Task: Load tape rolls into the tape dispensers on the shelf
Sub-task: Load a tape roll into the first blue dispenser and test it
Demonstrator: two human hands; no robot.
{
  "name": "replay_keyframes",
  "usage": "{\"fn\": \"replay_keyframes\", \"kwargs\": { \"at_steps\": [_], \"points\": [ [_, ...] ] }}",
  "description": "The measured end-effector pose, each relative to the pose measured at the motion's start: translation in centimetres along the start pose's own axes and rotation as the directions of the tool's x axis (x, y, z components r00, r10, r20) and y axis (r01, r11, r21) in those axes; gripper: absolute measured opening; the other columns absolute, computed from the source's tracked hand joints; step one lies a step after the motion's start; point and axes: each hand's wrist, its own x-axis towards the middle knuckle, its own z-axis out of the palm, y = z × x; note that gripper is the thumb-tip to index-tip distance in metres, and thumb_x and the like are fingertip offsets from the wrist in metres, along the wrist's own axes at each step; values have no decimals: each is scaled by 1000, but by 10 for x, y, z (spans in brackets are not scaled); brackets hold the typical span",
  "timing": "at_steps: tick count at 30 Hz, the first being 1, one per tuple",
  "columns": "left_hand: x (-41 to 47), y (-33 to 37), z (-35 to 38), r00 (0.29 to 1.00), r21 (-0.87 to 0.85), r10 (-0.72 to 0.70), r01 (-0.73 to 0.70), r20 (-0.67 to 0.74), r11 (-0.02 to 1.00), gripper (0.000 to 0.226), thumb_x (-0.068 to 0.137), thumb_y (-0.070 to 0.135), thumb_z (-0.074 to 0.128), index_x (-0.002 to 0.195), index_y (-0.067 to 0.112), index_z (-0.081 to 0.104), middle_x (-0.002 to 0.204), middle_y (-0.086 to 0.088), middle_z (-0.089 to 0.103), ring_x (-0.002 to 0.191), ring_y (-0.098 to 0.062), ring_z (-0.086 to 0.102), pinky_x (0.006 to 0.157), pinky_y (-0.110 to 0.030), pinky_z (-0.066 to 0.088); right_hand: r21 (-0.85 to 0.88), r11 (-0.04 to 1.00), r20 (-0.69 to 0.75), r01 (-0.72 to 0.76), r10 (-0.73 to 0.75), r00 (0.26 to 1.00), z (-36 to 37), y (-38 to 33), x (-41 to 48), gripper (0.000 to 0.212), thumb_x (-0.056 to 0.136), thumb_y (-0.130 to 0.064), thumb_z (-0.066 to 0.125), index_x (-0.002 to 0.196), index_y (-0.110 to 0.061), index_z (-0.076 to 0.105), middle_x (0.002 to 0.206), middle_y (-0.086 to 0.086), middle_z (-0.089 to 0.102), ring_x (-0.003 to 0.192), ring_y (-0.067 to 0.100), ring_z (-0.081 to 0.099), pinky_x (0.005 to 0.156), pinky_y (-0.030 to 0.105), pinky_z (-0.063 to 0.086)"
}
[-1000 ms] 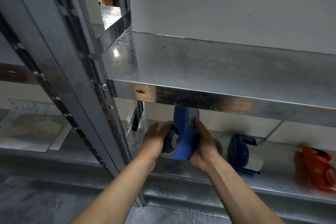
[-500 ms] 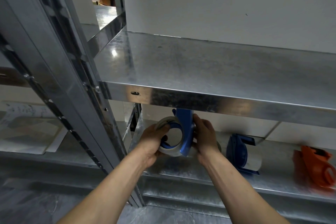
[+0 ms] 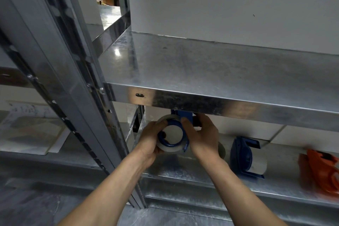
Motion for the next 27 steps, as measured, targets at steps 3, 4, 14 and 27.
{"fn": "replay_keyframes", "kwargs": {
  "at_steps": [3,4,14,27],
  "points": [
    [-2,6,-5,997,-95,7,0,77,995,23,80,26,63,97,10,59,75,-8,61,69,-21,57,55,-28,49,4,996,67,-87,87,994,1,6,4,37,72,-31,78,101,-33,54,91,-11,67,80,6,64,69,28,57],
    [-2,10,-7,993,-118,19,-5,119,993,29,75,23,64,99,8,60,80,-11,63,73,-24,58,58,-29,50,15,992,77,-121,120,990,1,9,5,42,73,-20,79,104,-31,53,91,-11,66,81,7,64,70,29,57],
    [-12,21,-7,994,87,-40,31,103,996,51,82,-12,56,129,9,50,114,-17,65,100,-32,61,82,-41,48,528,666,221,-528,492,842,31,35,-9,31,82,10,61,106,-9,63,103,15,72,91,35,71,81,53,59],
    [-22,-25,-15,981,181,-159,138,109,974,33,75,17,69,108,22,68,96,-8,74,88,-26,67,72,-34,52,506,525,381,-684,576,724,56,62,-18,28,87,4,51,112,5,65,103,33,69,86,46,70,76,56,59]
  ]
}}
